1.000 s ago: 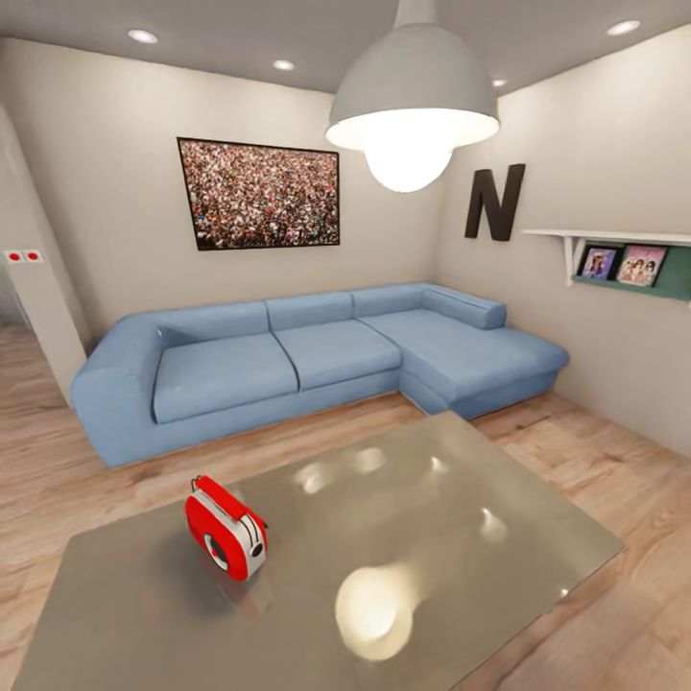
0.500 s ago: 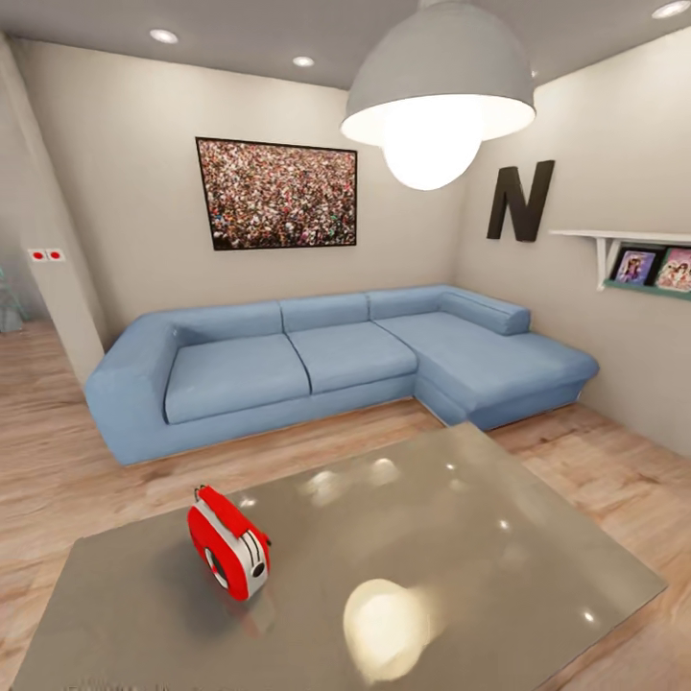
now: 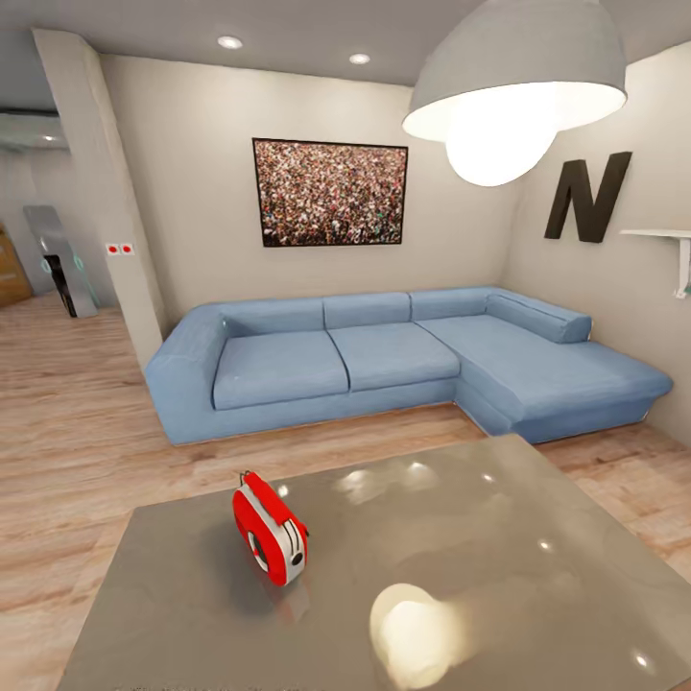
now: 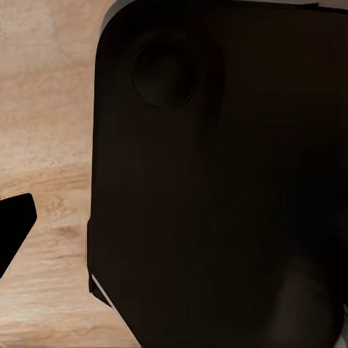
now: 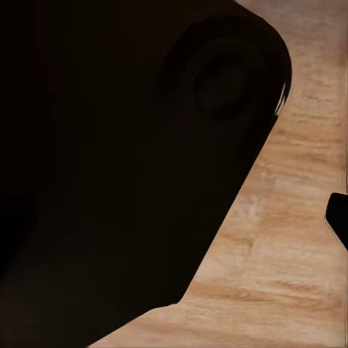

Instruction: Turn on the radio receiver that's on the table in the living room.

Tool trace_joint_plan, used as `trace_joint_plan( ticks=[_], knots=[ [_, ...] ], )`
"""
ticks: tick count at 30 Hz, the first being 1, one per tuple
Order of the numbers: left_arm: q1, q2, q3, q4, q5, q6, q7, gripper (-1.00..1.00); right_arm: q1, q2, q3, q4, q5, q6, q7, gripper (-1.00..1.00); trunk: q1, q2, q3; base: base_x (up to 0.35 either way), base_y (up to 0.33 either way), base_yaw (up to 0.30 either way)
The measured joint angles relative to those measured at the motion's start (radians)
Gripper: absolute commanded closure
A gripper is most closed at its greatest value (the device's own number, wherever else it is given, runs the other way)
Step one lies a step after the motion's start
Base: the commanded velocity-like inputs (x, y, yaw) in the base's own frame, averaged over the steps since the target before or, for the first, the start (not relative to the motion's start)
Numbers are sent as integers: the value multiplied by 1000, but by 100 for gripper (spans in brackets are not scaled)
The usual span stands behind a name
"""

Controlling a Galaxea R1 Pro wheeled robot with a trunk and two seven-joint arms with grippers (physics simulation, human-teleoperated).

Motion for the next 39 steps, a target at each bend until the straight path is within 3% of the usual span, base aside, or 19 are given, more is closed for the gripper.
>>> trace_joint_plan(
  ticks=[28, 39],
  knots=[
    [0, 0, 0, 0, 0, 0, 0, -100, 0, 0, 4, 0, 1, 0, 2, -100, 0, 0, -28, 1, 0, 259],
    [0, 2, -1, 0, 0, 0, 0, -100, 0, -1, 3, 0, 2, 0, 6, -100, 0, 0, -32, 258, 0, 73]
  ],
)
